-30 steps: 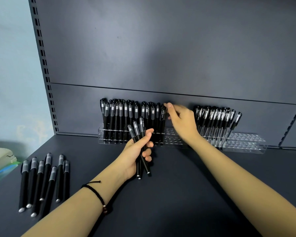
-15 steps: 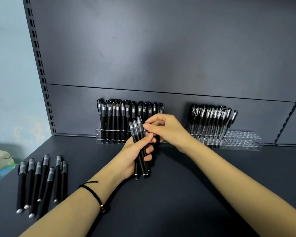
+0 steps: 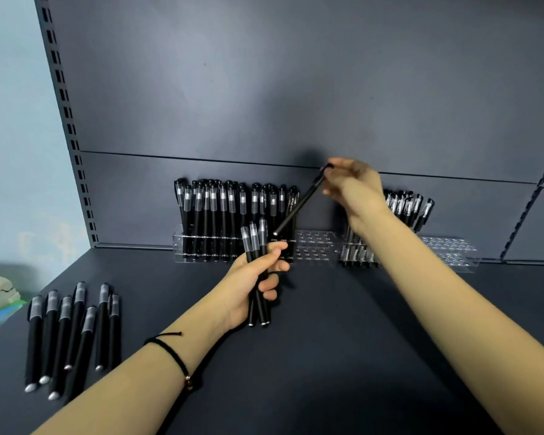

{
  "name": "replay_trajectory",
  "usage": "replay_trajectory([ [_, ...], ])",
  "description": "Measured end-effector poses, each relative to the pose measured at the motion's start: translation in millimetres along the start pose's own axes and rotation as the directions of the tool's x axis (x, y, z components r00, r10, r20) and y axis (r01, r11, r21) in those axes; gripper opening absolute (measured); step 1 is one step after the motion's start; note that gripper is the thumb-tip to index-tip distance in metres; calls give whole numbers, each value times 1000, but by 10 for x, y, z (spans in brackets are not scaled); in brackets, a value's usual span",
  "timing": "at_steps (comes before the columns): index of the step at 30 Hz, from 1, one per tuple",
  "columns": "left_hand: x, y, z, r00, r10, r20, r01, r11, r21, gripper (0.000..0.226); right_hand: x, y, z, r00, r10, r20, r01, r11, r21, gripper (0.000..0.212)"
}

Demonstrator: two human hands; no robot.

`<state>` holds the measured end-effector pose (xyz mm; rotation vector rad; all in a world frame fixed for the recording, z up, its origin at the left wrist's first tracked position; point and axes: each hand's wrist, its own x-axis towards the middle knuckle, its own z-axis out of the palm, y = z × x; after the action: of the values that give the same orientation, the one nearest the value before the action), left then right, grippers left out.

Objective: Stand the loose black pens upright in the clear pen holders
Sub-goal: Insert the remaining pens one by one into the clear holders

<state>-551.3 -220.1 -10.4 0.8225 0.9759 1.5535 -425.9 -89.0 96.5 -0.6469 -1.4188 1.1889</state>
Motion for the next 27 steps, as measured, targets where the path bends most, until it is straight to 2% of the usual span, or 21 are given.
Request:
replay_trajectory([
  [3,10,-3,-2,1000,8,-13,-8,1000,-8,17,194,0,-41,979,-190,-73,176,971,-163,20],
  [6,9,4,-6,1000,4,-19,-5,1000,-10,14,316,92,-53,952,-306,-23,272,875,-400,20],
  [8,7,9,-3,1000,-3,-17,2,1000,-15,12,346,163,-52,946,-324,19,295,833,-468,20],
  [13,19,5,-5,1000,-9,-13,9,1000,-28,11,360,295,-29,936,-349,58,331,807,-489,21],
  [17,38,6,-14,1000,-17,-13,16,999,-52,13,362,330,-4,921,-390,-1,354,836,-420,21],
  [27,48,4,-28,1000,-20,-12,20,999,-46,14,269,311,2,919,-391,51,374,824,-426,20],
])
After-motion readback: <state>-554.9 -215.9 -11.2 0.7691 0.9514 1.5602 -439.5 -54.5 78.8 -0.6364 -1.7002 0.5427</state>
